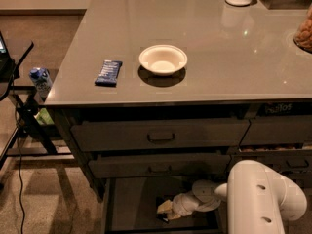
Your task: Place rxbar chocolate into bottom drawer
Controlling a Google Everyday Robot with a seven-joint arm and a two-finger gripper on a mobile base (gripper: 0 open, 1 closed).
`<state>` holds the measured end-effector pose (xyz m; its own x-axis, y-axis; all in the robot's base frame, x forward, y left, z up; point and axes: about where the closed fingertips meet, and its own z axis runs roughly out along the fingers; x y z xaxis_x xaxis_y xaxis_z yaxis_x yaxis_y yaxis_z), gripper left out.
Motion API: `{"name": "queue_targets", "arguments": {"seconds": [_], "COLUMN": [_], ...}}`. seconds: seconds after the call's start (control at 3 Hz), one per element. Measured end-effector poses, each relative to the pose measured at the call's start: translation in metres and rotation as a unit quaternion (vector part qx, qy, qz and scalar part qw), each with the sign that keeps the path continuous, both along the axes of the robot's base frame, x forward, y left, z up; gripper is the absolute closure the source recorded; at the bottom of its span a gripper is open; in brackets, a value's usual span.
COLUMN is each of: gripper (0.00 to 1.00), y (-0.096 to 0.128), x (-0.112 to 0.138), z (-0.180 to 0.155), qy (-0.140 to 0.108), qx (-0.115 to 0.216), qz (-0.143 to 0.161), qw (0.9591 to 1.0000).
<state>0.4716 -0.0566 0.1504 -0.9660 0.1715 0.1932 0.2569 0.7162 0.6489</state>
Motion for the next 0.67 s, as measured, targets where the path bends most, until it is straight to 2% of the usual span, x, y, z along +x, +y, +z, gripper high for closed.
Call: {"name": "queue_targets", "arguments": {"seconds": [0.67], "gripper": [0.11], "y": [0.0], "x": [0.0], "z": [0.0], "qy": [0.0], "qx": [0.0], "qz": [0.0], "qw": [1.0]}}
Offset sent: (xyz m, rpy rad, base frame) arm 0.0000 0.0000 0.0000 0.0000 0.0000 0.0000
